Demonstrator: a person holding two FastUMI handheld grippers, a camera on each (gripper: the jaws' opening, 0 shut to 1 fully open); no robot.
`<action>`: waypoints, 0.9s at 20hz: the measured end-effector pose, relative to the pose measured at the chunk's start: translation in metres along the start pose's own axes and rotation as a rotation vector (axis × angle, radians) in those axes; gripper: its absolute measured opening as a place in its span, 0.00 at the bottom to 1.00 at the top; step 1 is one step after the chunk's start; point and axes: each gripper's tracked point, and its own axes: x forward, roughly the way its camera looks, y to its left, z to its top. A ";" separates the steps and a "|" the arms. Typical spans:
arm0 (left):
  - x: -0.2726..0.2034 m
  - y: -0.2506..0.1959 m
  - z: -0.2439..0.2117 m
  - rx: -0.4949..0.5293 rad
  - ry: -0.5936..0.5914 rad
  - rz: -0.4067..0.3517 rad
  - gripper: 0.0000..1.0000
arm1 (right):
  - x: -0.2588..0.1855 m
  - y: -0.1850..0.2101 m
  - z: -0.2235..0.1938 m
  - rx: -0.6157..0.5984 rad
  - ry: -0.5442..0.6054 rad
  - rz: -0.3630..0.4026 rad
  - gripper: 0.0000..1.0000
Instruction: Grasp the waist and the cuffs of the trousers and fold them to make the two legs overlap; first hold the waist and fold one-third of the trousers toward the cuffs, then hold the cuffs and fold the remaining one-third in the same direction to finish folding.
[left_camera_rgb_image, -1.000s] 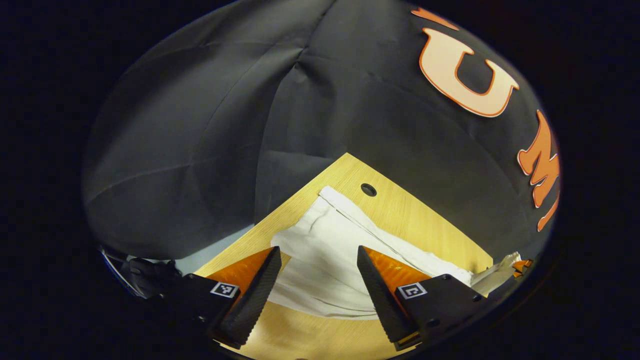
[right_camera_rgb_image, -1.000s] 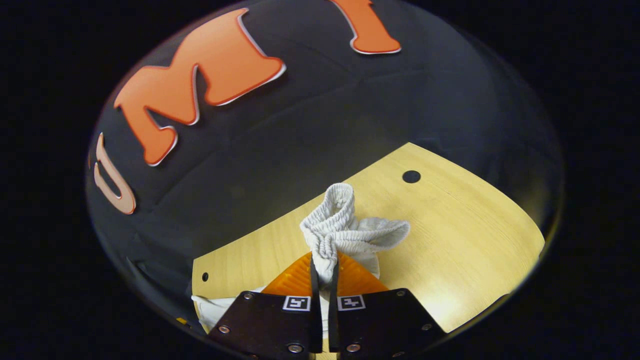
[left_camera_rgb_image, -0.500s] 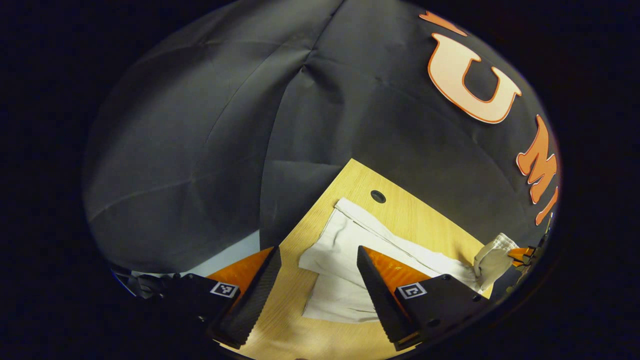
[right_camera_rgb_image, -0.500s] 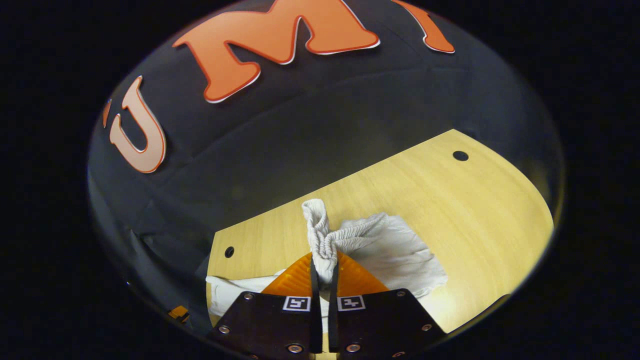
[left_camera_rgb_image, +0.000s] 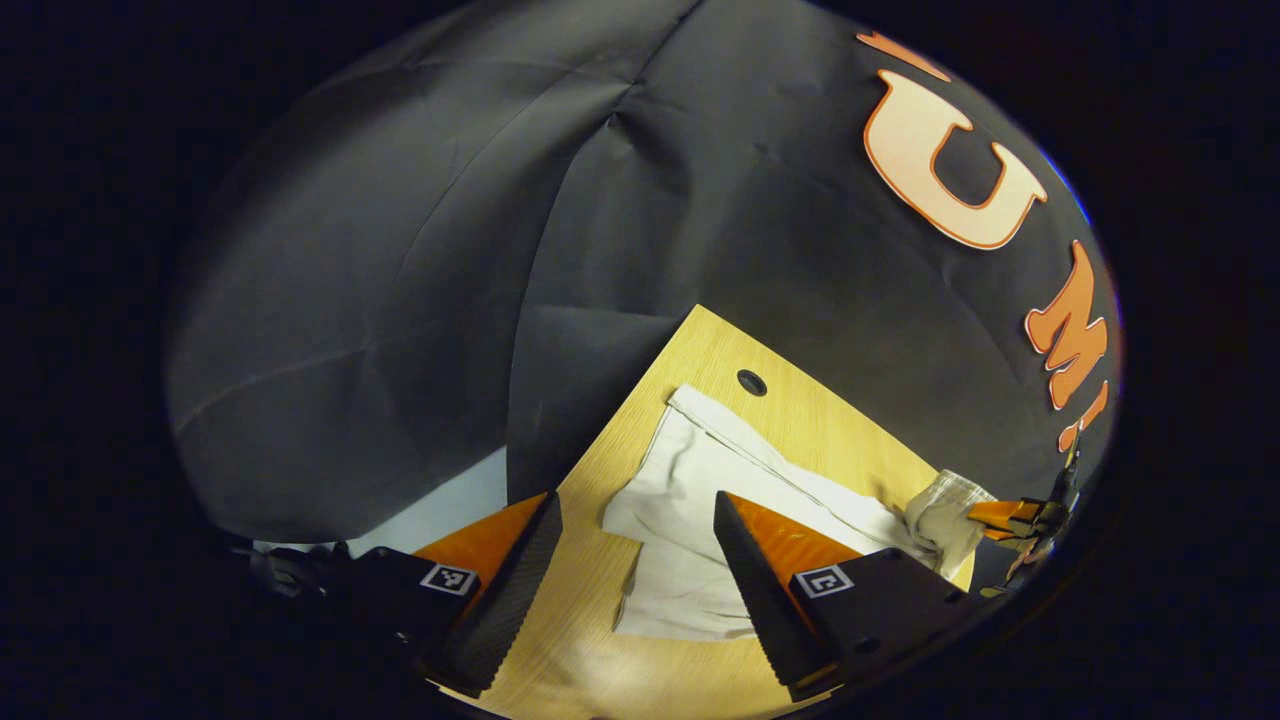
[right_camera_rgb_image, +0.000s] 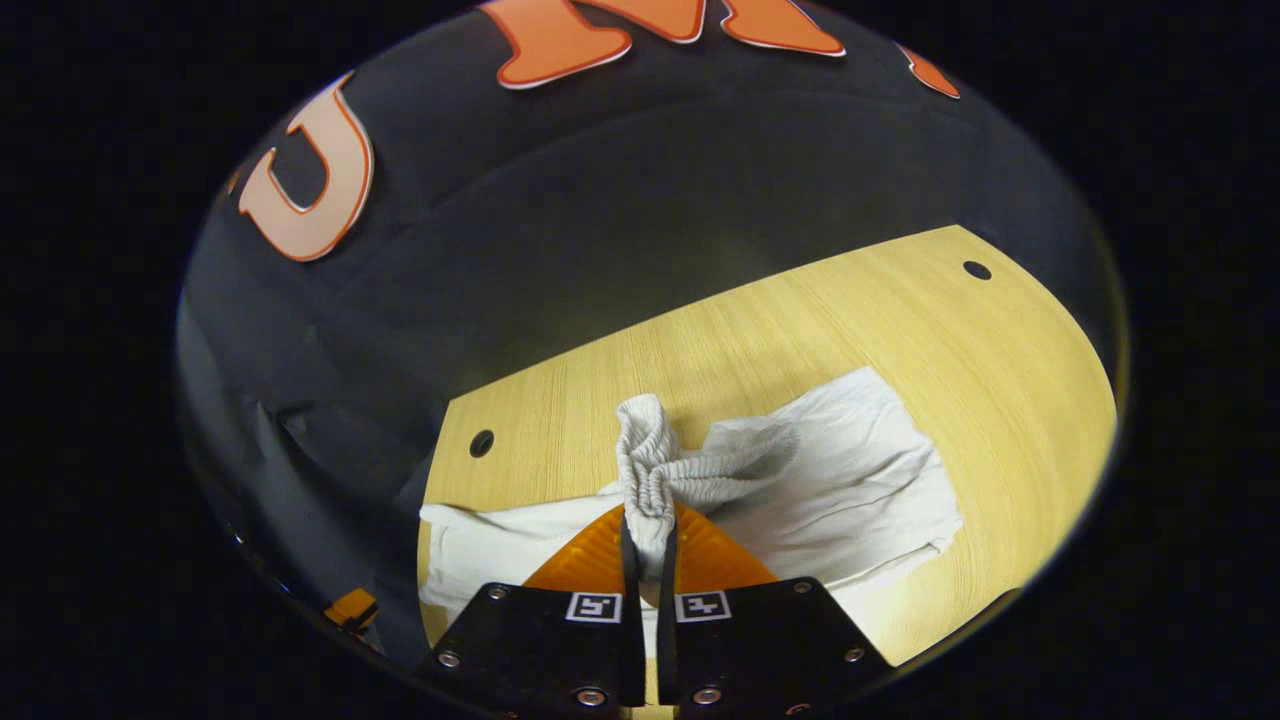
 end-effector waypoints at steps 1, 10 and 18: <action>-0.001 0.002 -0.001 -0.008 0.002 -0.007 1.00 | -0.004 0.001 0.005 -0.018 0.013 0.000 0.06; 0.002 0.006 -0.022 -0.113 0.045 -0.042 0.99 | -0.011 -0.004 0.016 -0.041 0.137 0.058 0.56; 0.002 -0.008 -0.071 -0.313 0.155 -0.054 0.99 | -0.016 -0.019 -0.006 -0.063 0.174 0.053 0.98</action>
